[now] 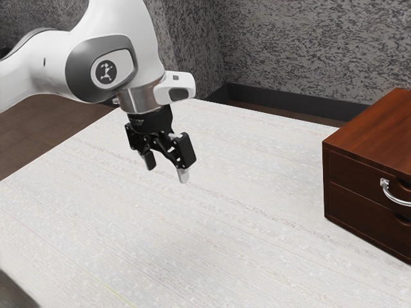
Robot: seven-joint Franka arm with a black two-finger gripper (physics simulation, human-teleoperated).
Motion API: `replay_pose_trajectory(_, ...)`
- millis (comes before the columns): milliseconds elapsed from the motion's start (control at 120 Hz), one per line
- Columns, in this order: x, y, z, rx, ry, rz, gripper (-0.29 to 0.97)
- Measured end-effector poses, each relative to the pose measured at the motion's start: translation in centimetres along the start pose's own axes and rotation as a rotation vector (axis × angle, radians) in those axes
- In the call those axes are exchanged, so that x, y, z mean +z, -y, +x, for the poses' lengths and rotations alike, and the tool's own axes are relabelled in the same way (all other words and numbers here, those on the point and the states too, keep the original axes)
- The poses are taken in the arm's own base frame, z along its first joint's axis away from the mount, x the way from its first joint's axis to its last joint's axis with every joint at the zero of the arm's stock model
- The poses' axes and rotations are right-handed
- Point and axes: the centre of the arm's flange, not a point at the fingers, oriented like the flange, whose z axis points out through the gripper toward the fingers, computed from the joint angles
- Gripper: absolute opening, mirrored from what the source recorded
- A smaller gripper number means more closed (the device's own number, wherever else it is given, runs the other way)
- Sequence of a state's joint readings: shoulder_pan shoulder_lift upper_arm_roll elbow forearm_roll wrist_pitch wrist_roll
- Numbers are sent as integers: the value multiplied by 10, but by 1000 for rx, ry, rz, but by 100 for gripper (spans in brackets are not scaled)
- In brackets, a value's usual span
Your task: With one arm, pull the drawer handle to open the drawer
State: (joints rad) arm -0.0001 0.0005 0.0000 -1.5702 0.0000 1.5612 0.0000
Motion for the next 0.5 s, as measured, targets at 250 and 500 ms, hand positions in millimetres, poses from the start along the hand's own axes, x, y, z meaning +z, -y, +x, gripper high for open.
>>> replay_pose_trajectory(250,-14,56,35,-44,13,-36,68)
replay_pose_trajectory(500,-13,54,32,-7,39,-46,68)
